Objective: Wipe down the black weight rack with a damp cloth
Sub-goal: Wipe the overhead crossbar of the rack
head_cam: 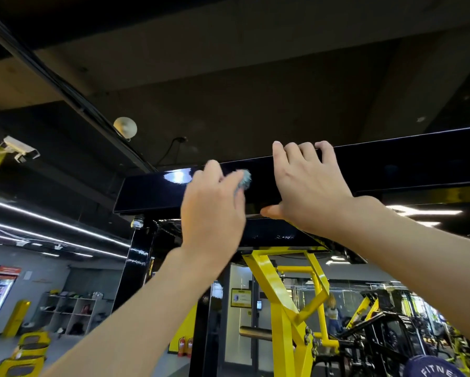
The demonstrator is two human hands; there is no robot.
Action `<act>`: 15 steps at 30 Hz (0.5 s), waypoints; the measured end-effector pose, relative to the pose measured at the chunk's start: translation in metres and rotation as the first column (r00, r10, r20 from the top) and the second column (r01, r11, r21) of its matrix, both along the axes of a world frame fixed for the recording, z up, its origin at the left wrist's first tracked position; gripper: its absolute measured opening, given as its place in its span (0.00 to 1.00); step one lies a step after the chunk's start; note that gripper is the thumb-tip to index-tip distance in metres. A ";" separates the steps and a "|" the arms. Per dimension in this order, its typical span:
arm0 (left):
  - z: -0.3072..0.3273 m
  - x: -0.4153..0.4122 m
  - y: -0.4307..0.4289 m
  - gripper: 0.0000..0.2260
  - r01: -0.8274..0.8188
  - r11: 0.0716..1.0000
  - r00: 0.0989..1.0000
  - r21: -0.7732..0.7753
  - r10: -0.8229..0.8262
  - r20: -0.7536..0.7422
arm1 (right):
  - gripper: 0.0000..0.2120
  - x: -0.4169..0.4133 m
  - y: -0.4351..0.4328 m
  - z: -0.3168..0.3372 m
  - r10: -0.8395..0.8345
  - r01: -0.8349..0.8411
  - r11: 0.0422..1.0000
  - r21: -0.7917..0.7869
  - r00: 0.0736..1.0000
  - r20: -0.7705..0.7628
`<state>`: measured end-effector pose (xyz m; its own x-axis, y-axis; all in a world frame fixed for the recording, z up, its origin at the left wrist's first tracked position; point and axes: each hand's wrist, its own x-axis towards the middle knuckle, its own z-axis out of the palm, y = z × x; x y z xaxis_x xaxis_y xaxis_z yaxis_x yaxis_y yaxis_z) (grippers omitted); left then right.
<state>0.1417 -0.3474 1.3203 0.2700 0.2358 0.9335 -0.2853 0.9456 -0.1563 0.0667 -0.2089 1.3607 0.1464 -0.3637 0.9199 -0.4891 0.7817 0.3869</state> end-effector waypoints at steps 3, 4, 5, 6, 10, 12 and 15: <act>-0.001 0.012 -0.019 0.14 -0.045 0.997 0.996 -0.061 0.049 0.070 | 0.54 0.000 -0.001 -0.001 -0.002 0.002 1.000 -0.019 1.000 -0.003; 0.005 0.017 -0.029 0.13 -0.055 0.998 0.997 0.006 0.054 0.047 | 0.54 0.000 -0.001 -0.001 -0.006 0.006 1.000 -0.019 1.000 -0.002; 0.011 0.021 -0.037 0.12 -0.040 0.994 0.999 0.101 0.040 0.002 | 0.54 0.000 0.000 -0.001 -0.010 0.010 1.000 -0.018 1.000 0.003; 0.015 0.023 -0.041 0.12 -0.019 0.983 0.999 0.183 0.028 -0.043 | 0.54 0.001 0.000 -0.001 -0.013 0.014 1.000 -0.016 1.000 0.012; 0.016 0.006 -0.009 0.09 -0.042 0.998 0.999 0.047 0.042 -0.008 | 0.56 0.010 -0.011 0.002 -0.025 0.025 1.000 0.012 1.000 0.011; 0.021 0.005 -0.007 0.10 -0.043 0.998 0.998 -0.048 0.046 0.052 | 0.58 0.014 -0.022 0.004 -0.008 0.009 0.999 0.044 1.000 -0.013; 0.039 0.020 -0.039 0.11 -0.044 0.997 0.999 0.070 0.044 0.004 | 0.58 0.016 -0.026 0.006 0.026 -0.025 0.999 0.048 1.000 -0.006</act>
<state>0.1619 -0.3859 1.3594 0.2586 0.1818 0.9487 -0.3268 0.9407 -0.0911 0.0830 -0.2353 1.3662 0.1619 -0.4034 0.9006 -0.5059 0.7496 0.4268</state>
